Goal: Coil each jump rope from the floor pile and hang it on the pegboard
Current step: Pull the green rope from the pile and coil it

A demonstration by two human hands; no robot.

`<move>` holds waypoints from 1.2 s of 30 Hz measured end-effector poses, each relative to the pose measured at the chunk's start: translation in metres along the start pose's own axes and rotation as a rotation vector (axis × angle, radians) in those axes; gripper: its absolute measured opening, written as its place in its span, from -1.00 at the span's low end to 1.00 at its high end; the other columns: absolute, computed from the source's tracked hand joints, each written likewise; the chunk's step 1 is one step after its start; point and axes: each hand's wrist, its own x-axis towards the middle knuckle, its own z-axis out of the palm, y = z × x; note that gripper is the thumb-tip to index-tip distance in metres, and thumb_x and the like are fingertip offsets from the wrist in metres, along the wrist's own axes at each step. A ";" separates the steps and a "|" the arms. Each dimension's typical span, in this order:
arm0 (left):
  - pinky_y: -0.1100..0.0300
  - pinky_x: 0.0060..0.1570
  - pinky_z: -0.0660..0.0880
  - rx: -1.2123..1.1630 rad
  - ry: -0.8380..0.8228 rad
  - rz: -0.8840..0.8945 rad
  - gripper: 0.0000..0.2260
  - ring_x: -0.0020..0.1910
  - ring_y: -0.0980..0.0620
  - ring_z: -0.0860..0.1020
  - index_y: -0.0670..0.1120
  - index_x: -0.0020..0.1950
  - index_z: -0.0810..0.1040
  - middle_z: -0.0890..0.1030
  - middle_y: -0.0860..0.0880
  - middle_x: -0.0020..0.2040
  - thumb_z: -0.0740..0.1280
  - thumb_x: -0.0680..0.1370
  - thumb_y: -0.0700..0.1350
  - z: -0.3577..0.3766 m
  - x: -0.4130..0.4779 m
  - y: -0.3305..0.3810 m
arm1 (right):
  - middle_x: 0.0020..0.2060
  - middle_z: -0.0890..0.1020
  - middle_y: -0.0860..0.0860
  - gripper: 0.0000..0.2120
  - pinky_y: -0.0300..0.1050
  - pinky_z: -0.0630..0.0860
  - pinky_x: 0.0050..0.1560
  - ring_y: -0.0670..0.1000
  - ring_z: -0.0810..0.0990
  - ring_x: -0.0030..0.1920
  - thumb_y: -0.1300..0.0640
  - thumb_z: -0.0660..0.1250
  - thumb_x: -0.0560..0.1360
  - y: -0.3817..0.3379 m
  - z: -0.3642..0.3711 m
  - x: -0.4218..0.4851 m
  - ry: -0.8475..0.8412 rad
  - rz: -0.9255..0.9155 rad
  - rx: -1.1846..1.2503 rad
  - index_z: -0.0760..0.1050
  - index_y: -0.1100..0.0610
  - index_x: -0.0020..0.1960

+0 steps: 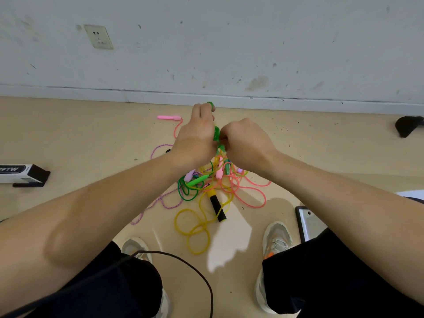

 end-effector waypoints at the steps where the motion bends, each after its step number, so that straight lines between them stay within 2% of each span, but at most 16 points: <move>1: -0.07 -0.06 0.48 -0.038 -0.052 -0.017 -0.39 0.08 -0.12 0.50 -0.18 0.43 0.25 0.34 -0.12 0.31 0.46 0.46 -0.25 -0.003 0.002 -0.002 | -0.22 0.55 0.14 -0.80 -0.04 0.41 -0.33 0.23 0.52 -0.22 0.33 0.26 0.41 0.000 -0.001 -0.001 0.006 -0.018 -0.046 0.59 0.18 -0.03; 2: -0.07 0.03 0.49 -0.085 -0.108 -0.030 -0.37 0.10 -0.08 0.48 -0.18 0.43 0.25 0.34 -0.12 0.30 0.48 0.45 -0.23 -0.005 0.005 -0.004 | -0.23 0.53 0.14 -0.81 -0.06 0.37 -0.34 0.23 0.50 -0.23 0.31 0.26 0.42 0.000 0.000 -0.002 0.017 -0.027 -0.066 0.58 0.17 -0.03; 4: -0.02 0.13 0.48 -0.146 -0.200 -0.036 -0.35 0.09 -0.04 0.44 -0.16 0.42 0.26 0.36 -0.10 0.26 0.52 0.42 -0.21 -0.010 0.007 -0.010 | -0.20 0.58 0.15 -0.84 -0.06 0.41 -0.33 0.24 0.54 -0.20 0.27 0.27 0.45 0.000 0.003 -0.003 0.052 -0.045 -0.039 0.60 0.16 -0.04; 7: 0.05 0.14 0.50 -0.186 -0.267 -0.010 -0.37 0.08 -0.03 0.46 -0.11 0.36 0.31 0.40 -0.07 0.23 0.52 0.38 -0.24 -0.012 0.005 -0.016 | -0.21 0.65 0.15 -0.88 0.03 0.54 -0.25 0.23 0.60 -0.17 0.21 0.30 0.46 0.000 0.009 -0.005 0.057 -0.099 0.038 0.61 0.14 -0.09; 9: 0.03 0.08 0.51 -0.222 -0.274 -0.001 -0.33 0.09 -0.04 0.47 -0.09 0.33 0.33 0.40 -0.02 0.17 0.55 0.30 -0.27 -0.015 0.004 -0.017 | -0.21 0.69 0.10 -0.89 0.05 0.55 -0.14 0.17 0.62 -0.12 0.16 0.33 0.49 0.002 0.007 -0.005 0.055 -0.096 0.123 0.64 0.13 -0.10; 11: 0.14 -0.01 0.48 -0.224 -0.248 0.008 -0.26 0.09 0.01 0.47 -0.09 0.33 0.34 0.40 0.01 0.14 0.62 0.25 -0.20 -0.021 0.004 -0.016 | -0.21 0.70 0.03 -0.91 -0.01 0.54 -0.07 0.09 0.62 -0.11 0.14 0.36 0.50 0.005 0.003 -0.004 0.098 -0.080 0.205 0.64 0.10 -0.11; 13: 0.28 -0.10 0.41 -0.265 -0.217 -0.017 -0.23 0.05 0.07 0.46 -0.06 0.32 0.36 0.42 0.02 0.13 0.67 0.21 -0.11 -0.026 0.004 -0.014 | -0.28 0.66 -0.04 -0.94 -0.11 0.50 -0.11 0.02 0.60 -0.18 0.13 0.40 0.49 0.007 0.000 -0.004 0.143 -0.061 0.314 0.64 0.07 -0.12; 15: 0.32 -0.14 0.38 -0.274 -0.231 -0.033 -0.26 0.03 0.07 0.48 -0.05 0.28 0.38 0.45 0.01 0.12 0.67 0.20 -0.10 -0.026 0.003 -0.012 | -0.31 0.62 -0.05 -0.95 -0.13 0.46 -0.14 0.00 0.57 -0.22 0.15 0.41 0.49 0.005 0.001 -0.006 0.143 -0.079 0.362 0.64 0.08 -0.12; 19: 0.29 -0.32 0.35 -0.269 -0.339 -0.036 -0.43 -0.19 0.13 0.47 0.04 -0.04 0.37 0.47 0.06 -0.07 0.65 0.17 -0.21 -0.023 0.001 -0.005 | -0.26 0.67 0.06 -0.93 -0.03 0.50 -0.15 0.09 0.60 -0.21 0.22 0.38 0.49 0.001 0.004 -0.011 0.184 -0.157 0.335 0.61 0.14 -0.15; 21: 0.34 -0.38 0.28 -0.281 -0.328 -0.012 -0.43 -0.21 0.17 0.43 0.08 -0.09 0.33 0.45 0.07 -0.09 0.65 0.18 -0.21 -0.024 0.000 -0.002 | -0.27 0.68 0.05 -0.93 -0.01 0.52 -0.15 0.08 0.62 -0.21 0.23 0.38 0.49 0.002 0.004 -0.009 0.219 -0.127 0.355 0.62 0.15 -0.16; 25: 0.32 -0.31 0.29 -0.290 -0.295 0.019 -0.44 -0.10 0.05 0.46 0.00 0.02 0.37 0.47 -0.03 0.04 0.63 0.21 -0.21 -0.024 0.001 -0.001 | -0.33 0.66 0.01 -0.94 -0.02 0.55 -0.17 0.05 0.64 -0.25 0.20 0.40 0.48 0.003 0.004 -0.006 0.247 -0.059 0.447 0.63 0.13 -0.17; 29: 0.26 -0.22 0.44 -0.375 -0.243 -0.052 -0.41 0.00 0.03 0.56 -0.04 0.14 0.43 0.54 -0.03 0.09 0.63 0.22 -0.20 -0.020 -0.003 -0.004 | -0.38 0.59 -0.17 -0.95 -0.26 0.44 -0.22 -0.09 0.60 -0.29 0.18 0.46 0.46 0.002 0.005 -0.005 0.255 0.017 0.575 0.67 0.07 -0.17; 31: 0.22 -0.15 0.52 -0.475 -0.220 -0.106 -0.40 -0.04 0.05 0.58 -0.06 0.18 0.45 0.57 -0.04 0.10 0.63 0.24 -0.24 -0.022 -0.005 -0.003 | -0.35 0.63 -0.12 -0.95 -0.33 0.44 -0.27 -0.15 0.59 -0.32 0.17 0.49 0.43 0.003 0.005 -0.006 0.282 0.084 0.679 0.68 0.05 -0.13; 33: 0.16 -0.10 0.56 -0.568 -0.223 -0.126 -0.41 -0.09 0.07 0.57 -0.05 0.20 0.45 0.56 -0.06 0.13 0.60 0.27 -0.29 -0.026 -0.007 -0.001 | -0.34 0.67 -0.05 -0.86 -0.32 0.49 -0.31 -0.17 0.60 -0.34 0.18 0.50 0.40 0.003 0.006 -0.007 0.291 0.132 0.771 0.64 0.01 -0.06; 36: 0.30 -0.17 0.54 -0.633 -0.234 -0.147 -0.45 -0.15 0.15 0.54 -0.04 0.29 0.42 0.51 -0.01 0.16 0.51 0.38 -0.32 -0.033 -0.008 0.000 | -0.35 0.68 -0.04 -0.70 -0.25 0.55 -0.25 -0.14 0.64 -0.31 0.18 0.50 0.39 0.001 0.008 -0.010 0.306 0.201 0.843 0.55 0.01 0.09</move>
